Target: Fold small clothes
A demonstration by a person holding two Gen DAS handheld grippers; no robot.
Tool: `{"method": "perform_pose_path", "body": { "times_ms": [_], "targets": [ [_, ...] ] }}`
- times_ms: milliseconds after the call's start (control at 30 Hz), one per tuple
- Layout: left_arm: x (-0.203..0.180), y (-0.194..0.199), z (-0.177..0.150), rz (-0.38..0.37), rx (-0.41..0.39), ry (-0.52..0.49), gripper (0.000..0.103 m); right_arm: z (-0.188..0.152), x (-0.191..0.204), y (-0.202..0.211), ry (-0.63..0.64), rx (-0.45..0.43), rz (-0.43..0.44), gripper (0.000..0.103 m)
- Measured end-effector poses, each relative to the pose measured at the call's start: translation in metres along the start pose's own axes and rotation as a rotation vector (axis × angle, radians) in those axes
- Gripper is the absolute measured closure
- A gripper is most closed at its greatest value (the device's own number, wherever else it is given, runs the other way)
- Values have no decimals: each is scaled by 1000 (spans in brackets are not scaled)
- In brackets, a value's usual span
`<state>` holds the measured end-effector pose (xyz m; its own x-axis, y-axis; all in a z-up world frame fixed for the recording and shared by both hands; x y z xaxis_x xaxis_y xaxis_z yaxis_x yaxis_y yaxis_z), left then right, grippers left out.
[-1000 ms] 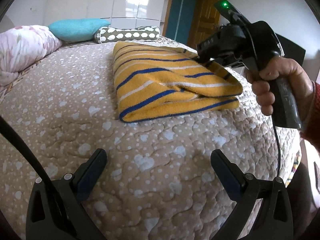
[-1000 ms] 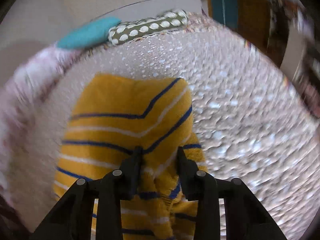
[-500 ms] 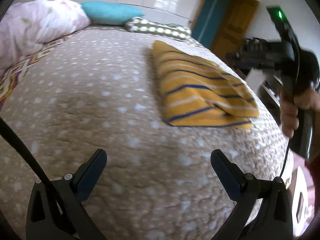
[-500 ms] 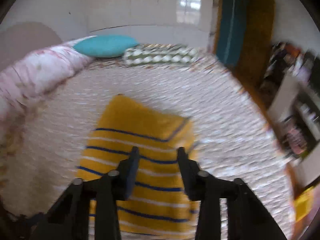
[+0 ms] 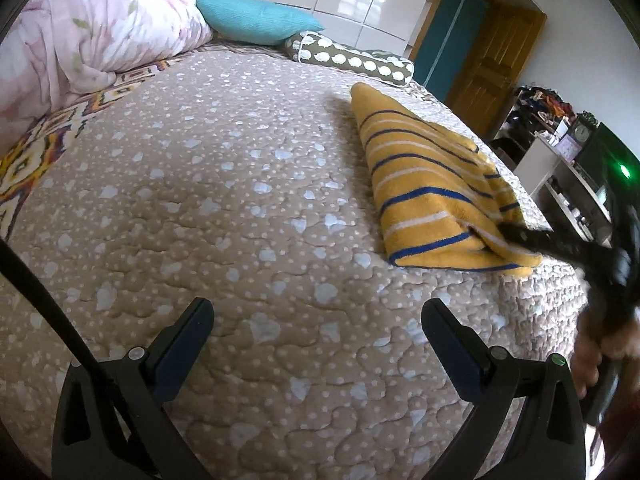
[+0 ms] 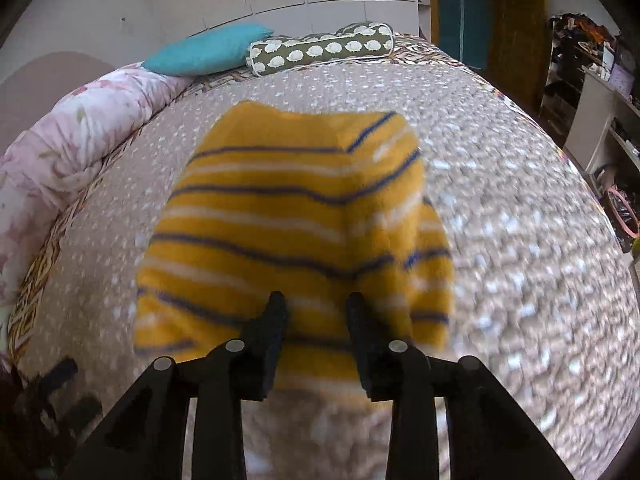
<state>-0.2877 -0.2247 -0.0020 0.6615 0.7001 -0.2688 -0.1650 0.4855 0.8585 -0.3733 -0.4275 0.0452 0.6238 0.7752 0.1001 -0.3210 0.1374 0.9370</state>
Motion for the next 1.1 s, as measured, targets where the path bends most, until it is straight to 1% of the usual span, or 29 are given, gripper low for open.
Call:
{"method": "perform_pose_path", "body": {
  "times_ms": [67, 133, 300, 367, 433, 467, 533, 567, 600, 667, 733, 767, 833, 900, 967, 1000, 1033, 1067, 1100],
  "targets": [
    [-2, -1, -1, 10, -1, -4, 0, -15, -1, 3, -3, 7, 1, 66],
    [-3, -2, -1, 21, 1, -10, 0, -30, -6, 8, -3, -9, -3, 66],
    [-10, -12, -4, 94, 11, -44, 0, -53, -20, 19, -2, -39, -28, 64],
    [-11, -15, -2, 115, 19, -49, 0, -58, -30, 22, -29, -58, -4, 62],
    [-11, -14, 2, 120, 27, -42, 0, -58, -41, 25, -66, -79, 35, 57],
    [-11, -13, 6, 108, 29, -36, 0, -58, -45, 27, -80, -91, 54, 53],
    [-10, -8, 15, 66, 18, -26, 0, -53, -54, 32, -99, -122, 117, 45],
    [-9, -5, 24, 27, 10, -19, 0, -49, -56, 33, -101, -131, 138, 38],
    [-8, -5, 32, 5, 14, -14, 0, -44, -59, 36, -103, -145, 162, 32],
    [-7, -8, 55, -75, 34, 5, 0, -24, -69, 39, -124, -174, 198, 24],
    [-8, -17, 77, -157, 54, 17, 0, -4, -78, 36, -143, -190, 234, 21],
    [-11, -27, 92, -205, 77, 16, 0, 6, -84, 32, -155, -194, 242, 19],
    [-17, -46, 111, -281, 117, 10, 0, 32, -98, 12, -184, -166, 266, 19],
    [-23, -73, 130, -341, 178, 11, 0, 52, -107, -12, -212, -111, 313, 19],
    [-30, -99, 143, -432, 246, 39, 0, 66, -111, -32, -225, -75, 362, 19],
    [-33, -107, 148, -444, 251, 59, 0, 73, -110, -42, -225, -54, 398, 17],
    [-36, -109, 152, -439, 237, 72, 0, 79, -106, -53, -218, -24, 458, 17],
    [-42, -109, 156, -460, 238, 66, 1, 84, -103, -60, -214, -4, 497, 18],
    [-52, -111, 157, -504, 267, 46, 5, 89, -98, -64, -211, 0, 504, 35]
  ]
}}
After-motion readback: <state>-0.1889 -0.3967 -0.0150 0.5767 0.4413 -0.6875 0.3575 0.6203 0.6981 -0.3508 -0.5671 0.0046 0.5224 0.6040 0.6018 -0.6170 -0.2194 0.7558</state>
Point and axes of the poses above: each gripper's, at about its wrist camera, not at the fingertips, and y roughly against the way its jaws point, x to its left, z to its top, the point moved 4 cm from there along -y, roughly the way its jaws point, and after that the axes turned 15 degrees about x, right-handed, at the moved point
